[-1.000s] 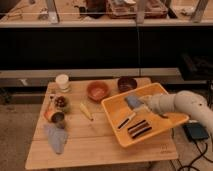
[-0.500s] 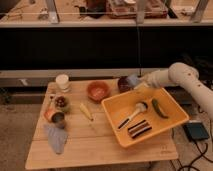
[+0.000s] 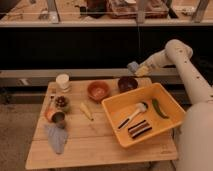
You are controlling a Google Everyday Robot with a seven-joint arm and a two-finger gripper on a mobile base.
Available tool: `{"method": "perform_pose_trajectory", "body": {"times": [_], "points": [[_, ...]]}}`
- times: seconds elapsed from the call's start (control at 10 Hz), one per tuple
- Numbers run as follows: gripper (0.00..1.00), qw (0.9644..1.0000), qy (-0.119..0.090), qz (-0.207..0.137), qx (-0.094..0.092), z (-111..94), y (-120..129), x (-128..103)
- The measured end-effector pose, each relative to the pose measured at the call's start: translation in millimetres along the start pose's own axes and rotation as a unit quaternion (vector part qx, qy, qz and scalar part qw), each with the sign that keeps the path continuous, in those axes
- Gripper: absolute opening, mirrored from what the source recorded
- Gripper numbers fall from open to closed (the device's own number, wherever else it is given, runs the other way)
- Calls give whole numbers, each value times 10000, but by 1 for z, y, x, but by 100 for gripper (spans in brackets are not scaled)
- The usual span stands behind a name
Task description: Place sponge in purple bowl
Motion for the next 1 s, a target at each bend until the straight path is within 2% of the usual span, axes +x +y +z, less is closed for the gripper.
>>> {"method": "perform_pose_trajectory", "body": {"times": [0.2, 0.4, 0.6, 0.8, 1.0], "points": [[39, 9996, 155, -92, -221, 10, -2, 14], [62, 9986, 314, -119, -418, 29, 12, 30], [78, 9981, 279, -128, -535, 41, 31, 40], [80, 9979, 193, -118, -603, 46, 43, 41], [80, 9976, 62, -187, -661, 61, 60, 32]]}}
